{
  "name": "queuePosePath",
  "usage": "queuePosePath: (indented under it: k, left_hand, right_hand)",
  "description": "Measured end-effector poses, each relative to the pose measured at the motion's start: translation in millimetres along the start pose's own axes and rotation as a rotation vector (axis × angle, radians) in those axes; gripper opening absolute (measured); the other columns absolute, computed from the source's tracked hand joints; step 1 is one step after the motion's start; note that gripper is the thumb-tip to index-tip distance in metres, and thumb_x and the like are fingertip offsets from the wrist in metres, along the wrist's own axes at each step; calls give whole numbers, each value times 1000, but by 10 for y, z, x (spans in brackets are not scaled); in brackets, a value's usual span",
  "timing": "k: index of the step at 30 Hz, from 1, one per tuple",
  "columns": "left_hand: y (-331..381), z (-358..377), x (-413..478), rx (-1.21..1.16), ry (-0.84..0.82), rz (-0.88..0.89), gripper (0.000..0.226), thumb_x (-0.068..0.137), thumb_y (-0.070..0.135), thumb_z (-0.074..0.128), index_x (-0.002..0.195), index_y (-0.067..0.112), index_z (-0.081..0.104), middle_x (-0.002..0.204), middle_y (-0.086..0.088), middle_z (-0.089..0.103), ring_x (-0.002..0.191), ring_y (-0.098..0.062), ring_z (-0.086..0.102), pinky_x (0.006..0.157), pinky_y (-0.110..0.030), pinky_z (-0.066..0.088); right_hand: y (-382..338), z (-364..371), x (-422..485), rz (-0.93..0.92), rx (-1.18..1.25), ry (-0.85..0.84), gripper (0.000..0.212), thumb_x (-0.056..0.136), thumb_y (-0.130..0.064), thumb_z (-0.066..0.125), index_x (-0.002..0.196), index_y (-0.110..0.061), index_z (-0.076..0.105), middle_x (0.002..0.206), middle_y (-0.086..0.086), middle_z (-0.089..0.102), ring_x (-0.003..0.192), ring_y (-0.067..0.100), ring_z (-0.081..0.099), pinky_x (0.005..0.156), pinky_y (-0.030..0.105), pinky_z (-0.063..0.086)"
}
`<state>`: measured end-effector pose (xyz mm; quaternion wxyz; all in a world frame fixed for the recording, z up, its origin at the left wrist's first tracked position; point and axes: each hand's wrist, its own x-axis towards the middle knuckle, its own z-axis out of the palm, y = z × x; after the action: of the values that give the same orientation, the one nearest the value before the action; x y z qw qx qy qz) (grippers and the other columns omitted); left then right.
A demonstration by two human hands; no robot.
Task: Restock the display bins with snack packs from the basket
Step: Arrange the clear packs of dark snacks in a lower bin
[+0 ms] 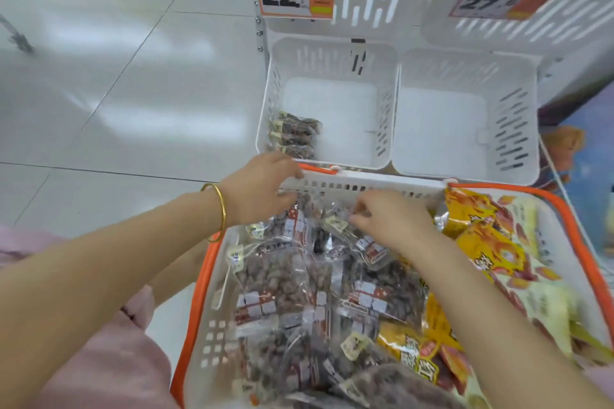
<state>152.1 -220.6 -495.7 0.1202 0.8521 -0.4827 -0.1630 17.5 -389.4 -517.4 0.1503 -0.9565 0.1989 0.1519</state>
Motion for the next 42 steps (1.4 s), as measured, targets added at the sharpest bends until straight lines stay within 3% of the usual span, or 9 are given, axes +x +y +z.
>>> queuePosePath:
  k: [7,12,16,22,25,28,32,39,42]
  left_hand:
    - [-22,238,-202,87,-248,-384,41,94,33,50,125,6,44,120,-16,52,95,-28,54,81,-35,44]
    - [-26,422,-82,172,-247,-399,47,92,44,51,119,7,38,117,-19,52,103,-35,53,87,-42,47]
    - [-50,366,7,195,-297,-406,56,88,52,54,115,6,40,112,-17,55,101,-32,52,84,-40,47]
    - [55,381,26,24,-358,-354,75,79,58,61,137,18,34,128,-14,38,109,-33,49,96,-43,44]
    - [177,401,4,-27,-304,-341,78,74,54,70,136,23,34,128,-14,30,108,-35,48,98,-44,44]
    - [220,348,33,-81,-188,-372,86,69,39,80,136,13,33,121,-14,44,110,-30,49,93,-41,46]
    - [245,154,99,-437,-51,-445,64,73,19,80,124,8,44,93,-4,59,82,-20,61,70,-34,52]
    - [367,-122,153,-849,116,-368,9,83,16,70,81,15,61,68,2,66,53,-6,52,40,-12,36]
    - [417,-201,142,-906,145,-336,8,83,19,70,77,18,65,68,5,65,63,-6,57,55,-16,46]
  right_hand:
    - [71,299,-20,100,-43,-136,74,78,-61,63,133,-19,35,130,9,52,120,31,47,93,45,47]
    - [150,181,2,92,192,-292,96,70,-58,73,144,-14,29,143,8,41,126,27,45,102,40,43]
    - [178,200,-46,110,241,-235,67,81,-66,55,128,-19,45,126,4,56,109,23,55,91,36,48]
    - [192,137,-123,156,375,-60,70,78,-31,75,133,-9,39,127,8,49,108,23,52,84,29,45]
    - [284,-41,-197,204,523,-45,54,79,-16,76,124,-5,50,91,1,58,73,12,56,55,16,44]
    - [382,-231,-256,196,452,5,42,76,-14,78,109,-2,55,89,5,55,76,18,51,57,25,39]
    - [525,-464,-276,187,611,56,36,74,-10,79,101,-10,56,95,6,55,80,25,58,67,39,54]
    - [391,-563,-334,28,1228,32,18,84,-3,65,70,-10,56,59,-2,63,51,11,59,45,22,48]
    - [341,-533,-331,4,1365,1,24,86,-2,62,66,-12,52,54,-4,62,44,7,56,42,19,46]
